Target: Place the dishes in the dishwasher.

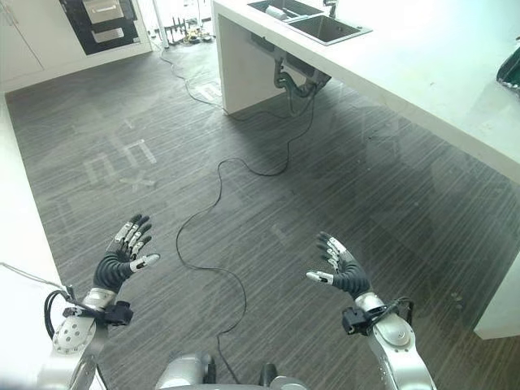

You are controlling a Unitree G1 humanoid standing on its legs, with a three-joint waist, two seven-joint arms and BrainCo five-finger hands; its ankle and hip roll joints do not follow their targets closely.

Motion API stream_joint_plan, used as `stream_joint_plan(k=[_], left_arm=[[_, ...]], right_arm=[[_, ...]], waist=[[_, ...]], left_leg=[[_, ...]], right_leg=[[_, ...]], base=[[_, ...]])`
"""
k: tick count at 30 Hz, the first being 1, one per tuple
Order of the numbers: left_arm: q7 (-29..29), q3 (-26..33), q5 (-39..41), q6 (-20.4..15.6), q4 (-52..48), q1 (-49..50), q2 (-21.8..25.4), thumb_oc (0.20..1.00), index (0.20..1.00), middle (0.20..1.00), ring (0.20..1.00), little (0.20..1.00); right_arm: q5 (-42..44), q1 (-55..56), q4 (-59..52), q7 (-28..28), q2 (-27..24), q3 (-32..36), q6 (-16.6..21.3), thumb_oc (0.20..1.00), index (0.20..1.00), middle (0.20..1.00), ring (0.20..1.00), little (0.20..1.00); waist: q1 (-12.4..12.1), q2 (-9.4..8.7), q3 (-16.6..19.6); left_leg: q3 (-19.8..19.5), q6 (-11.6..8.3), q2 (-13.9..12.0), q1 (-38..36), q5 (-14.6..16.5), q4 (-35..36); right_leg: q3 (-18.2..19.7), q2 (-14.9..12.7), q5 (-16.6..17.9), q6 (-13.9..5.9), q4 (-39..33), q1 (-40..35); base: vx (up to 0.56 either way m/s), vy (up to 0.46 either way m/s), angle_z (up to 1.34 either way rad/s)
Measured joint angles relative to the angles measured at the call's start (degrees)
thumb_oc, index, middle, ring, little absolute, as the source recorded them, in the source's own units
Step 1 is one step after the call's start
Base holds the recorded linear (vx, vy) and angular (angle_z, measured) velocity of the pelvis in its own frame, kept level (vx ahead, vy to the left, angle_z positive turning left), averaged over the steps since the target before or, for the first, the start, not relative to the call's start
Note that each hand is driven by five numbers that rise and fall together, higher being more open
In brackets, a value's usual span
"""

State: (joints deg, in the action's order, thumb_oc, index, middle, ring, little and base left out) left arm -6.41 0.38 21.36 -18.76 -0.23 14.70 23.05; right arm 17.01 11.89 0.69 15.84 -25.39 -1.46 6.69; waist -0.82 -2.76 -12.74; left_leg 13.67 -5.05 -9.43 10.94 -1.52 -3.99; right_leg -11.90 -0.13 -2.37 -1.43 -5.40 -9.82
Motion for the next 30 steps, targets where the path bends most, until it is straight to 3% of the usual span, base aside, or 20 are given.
stream_joint_plan(k=[1,4,6,8,10,11,12,14,15,16,18,19,20,21,22,23,25,26,27,30], left_arm=[[0.0,0.0,0.0,0.0,0.2,0.0,-0.2,1.0,1.0,1.0,1.0,1.0],[0.0,0.1,0.0,-0.4,0.3,0.6,-0.7,1.0,1.0,1.0,1.0,1.0],[0.0,0.7,0.0,-0.8,0.4,1.6,-0.6,1.0,1.0,1.0,1.0,1.0],[0.3,2.6,0.0,-0.9,0.5,0.2,0.8,1.0,1.0,1.0,1.0,1.0],[-0.4,2.4,-0.1,-0.9,0.6,-2.5,2.3,1.0,1.0,1.0,1.0,1.0],[-0.6,2.4,-0.1,-0.9,0.6,-3.9,3.0,1.0,1.0,1.0,1.0,1.0],[-1.0,2.4,-0.1,-1.0,0.2,-5.3,3.8,1.0,1.0,1.0,1.0,1.0],[-2.3,2.3,-0.1,-0.9,0.1,-5.4,4.0,1.0,1.0,1.0,1.0,1.0],[-2.9,2.3,-0.1,-0.8,0.0,-5.2,3.8,1.0,1.0,1.0,1.0,1.0],[-3.3,2.0,-0.1,-0.4,0.1,-5.0,3.8,1.0,1.0,1.0,1.0,1.0],[-3.8,1.2,-0.2,0.1,-0.2,-3.3,3.6,1.0,1.0,1.0,1.0,1.0],[-4.0,1.1,-0.3,0.3,-0.2,-3.4,3.3,1.0,1.0,1.0,1.0,1.0],[-4.0,1.3,-0.2,0.7,-1.1,-3.5,3.0,1.0,1.0,1.0,1.0,1.0],[-4.4,1.2,-0.2,1.2,-2.2,-3.5,3.5,1.0,1.0,1.0,1.0,1.0],[-4.6,1.3,-0.2,1.3,-2.7,-3.3,3.7,1.0,1.0,1.0,1.0,1.0],[-4.8,2.0,-0.1,1.3,-2.6,-2.7,4.1,1.0,1.0,1.0,1.0,1.0],[-4.6,1.4,-0.1,2.0,-1.8,-2.7,4.9,1.0,1.0,1.0,1.0,1.0],[-4.5,0.1,-0.1,2.3,-1.3,-2.9,4.7,1.0,1.0,1.0,1.0,1.0],[-4.5,-1.9,-0.1,2.6,-1.2,-4.0,4.5,1.0,1.0,1.0,1.0,1.0],[-4.3,-5.1,-0.2,2.7,-1.8,-3.4,3.5,1.0,1.0,1.0,1.0,1.0]], right_arm=[[0.0,0.7,0.0,0.1,0.0,0.3,-0.1,1.0,1.0,1.0,1.0,1.0],[0.0,5.1,0.1,0.8,-2.6,1.2,0.0,1.0,1.0,1.0,1.0,1.0],[0.0,4.9,-0.4,1.5,-3.3,2.2,0.2,1.0,1.0,1.0,1.0,1.0],[0.1,5.1,-3.0,1.7,-1.3,1.9,0.1,1.0,1.0,1.0,1.0,1.0],[1.1,5.1,-6.1,1.3,1.4,1.9,-0.1,1.0,1.0,1.0,1.0,1.0],[2.1,4.8,-7.1,1.1,2.9,1.8,-0.1,1.0,1.0,1.0,1.0,1.0],[2.2,4.0,-7.5,1.0,4.8,1.9,-0.1,1.0,1.0,1.0,1.0,1.0],[2.2,2.8,-7.4,0.5,6.0,1.9,-0.1,1.0,1.0,1.0,1.0,1.0],[2.2,2.5,-7.5,0.5,5.9,1.9,-0.2,1.0,1.0,1.0,1.0,1.0],[3.8,2.3,-7.2,0.8,6.3,2.0,-1.1,1.0,1.0,1.0,1.0,1.0],[5.7,2.6,-5.8,1.2,8.2,1.5,-1.5,1.0,1.0,1.0,1.0,1.0],[5.7,2.9,-5.0,1.2,7.9,0.5,-1.5,1.0,1.0,1.0,1.0,1.0],[5.7,3.1,-4.7,1.2,7.0,-0.7,-1.5,1.0,1.0,1.0,1.0,1.0],[5.8,4.6,-4.7,1.1,6.4,-0.8,-1.6,1.0,1.0,1.0,1.0,1.0],[6.0,5.8,-4.7,1.1,5.5,-0.8,-1.7,1.0,1.0,1.0,1.0,1.0],[6.8,6.9,-4.6,1.2,3.8,-0.9,-1.5,1.0,1.0,1.0,1.0,1.0],[6.8,7.8,-4.1,1.2,2.8,0.3,-1.3,1.0,1.0,1.0,1.0,1.0],[7.0,7.9,-3.1,0.8,2.6,0.2,-1.0,1.0,1.0,1.0,1.0,1.0],[7.9,7.5,-2.2,0.1,2.8,-0.5,-0.9,1.0,1.0,1.0,1.0,1.0],[7.9,6.9,-1.3,-0.8,3.1,-2.2,-0.7,1.0,1.0,1.0,1.0,1.0]], waist=[[0.1,1.31,0.0],[-0.2,1.91,-0.3],[-1.4,1.17,0.1],[-1.1,-2.9,0.7],[-1.1,-4.04,1.3],[-1.2,-4.49,1.8],[-1.4,-4.95,2.4],[-1.8,-3.95,2.8],[-2.8,-3.12,3.3],[-3.0,-1.9,3.4],[-2.5,0.94,3.2],[-2.3,2.34,3.2],[-1.0,3.32,3.3],[0.7,3.0,3.3],[1.6,2.72,3.3],[2.0,1.15,4.1],[2.8,-1.4,4.1],[4.6,-1.06,4.2],[6.4,-0.6,4.0],[6.9,1.37,4.6]], left_leg=[[0.8,-0.62,-1.7,-0.1,-1.5,7.0],[-1.3,-2.77,-2.9,4.1,-2.9,6.4],[-2.7,-0.46,-0.5,0.5,-2.2,3.8],[-0.3,3.23,4.7,-1.6,-6.0,1.2],[-1.0,7.67,7.0,-4.6,-7.2,2.1],[-2.2,8.56,8.2,-6.4,-7.0,3.7],[-3.0,10.62,9.7,-8.2,-5.1,5.1],[-4.1,12.23,11.0,-10.7,-3.9,6.1],[-4.1,13.16,11.8,-11.3,-2.4,5.6],[-4.1,13.79,12.9,-12.7,-0.1,5.1],[-3.7,14.99,12.2,-15.0,2.5,3.4],[-3.7,15.62,12.0,-17.1,3.4,5.2],[-4.0,15.1,11.3,-18.1,4.1,5.8],[-5.1,13.78,11.5,-19.1,4.2,6.3],[-5.6,12.32,11.8,-20.0,5.0,6.3],[-5.6,8.95,12.9,-20.2,7.5,6.2],[-5.7,9.18,15.1,-21.4,8.1,5.9],[-8.7,8.57,14.7,-22.5,9.4,5.8],[-11.7,7.11,14.0,-24.4,10.5,5.9],[-11.7,4.04,10.8,-32.0,12.3,5.8]], right_leg=[[-0.2,1.0,-0.6,0.06,0.0,-1.0],[-0.4,-0.2,-3.2,0.08,0.0,-5.2],[2.6,-3.5,-6.2,-2.59,1.3,-8.6],[2.9,-9.0,-7.4,-4.09,3.2,-11.7],[1.9,-11.2,-4.4,-4.86,9.8,-10.7],[1.5,-11.9,-2.4,-5.38,13.2,-9.6],[2.1,-12.7,0.5,-7.77,17.0,-8.3],[2.6,-14.1,4.0,-10.42,26.5,-4.7],[3.8,-14.5,4.0,-10.18,31.1,-0.9],[3.7,-15.2,7.5,-8.54,38.1,3.8],[3.5,-16.7,25.1,-5.6,51.1,11.5],[3.2,-16.0,14.3,-5.38,58.7,17.9],[2.4,-12.9,3.4,-6.12,57.2,23.2],[-0.4,-10.6,-1.5,-5.45,49.1,25.0],[-3.0,-9.3,-2.5,-4.96,42.7,26.4],[-7.4,-8.0,-1.7,-5.73,29.5,28.4],[-7.7,-6.7,1.7,-5.03,11.0,28.7],[-5.7,-5.9,3.6,-5.19,5.2,28.6],[-3.5,-6.2,4.9,-4.61,2.1,28.3],[-2.7,-3.2,5.9,-2.26,6.2,21.8]], base=[[0.32,0.216,0.11],[0.45,0.337,-0.02],[0.49,0.364,-0.73],[0.48,0.35,-0.44],[0.35,0.28,0.11],[0.33,0.296,0.51],[0.38,0.357,0.52],[0.34,0.339,0.47],[0.42,0.491,0.4],[0.37,0.433,0.18],[0.34,0.244,-0.08],[0.34,0.011,-0.2],[0.32,-0.093,0.16],[0.41,-0.181,0.43],[0.34,-0.189,0.37],[0.46,-0.261,0.11],[0.54,-0.308,0.24],[0.51,-0.307,0.94],[0.6,-0.386,1.0],[0.6,-0.416,0.65]])
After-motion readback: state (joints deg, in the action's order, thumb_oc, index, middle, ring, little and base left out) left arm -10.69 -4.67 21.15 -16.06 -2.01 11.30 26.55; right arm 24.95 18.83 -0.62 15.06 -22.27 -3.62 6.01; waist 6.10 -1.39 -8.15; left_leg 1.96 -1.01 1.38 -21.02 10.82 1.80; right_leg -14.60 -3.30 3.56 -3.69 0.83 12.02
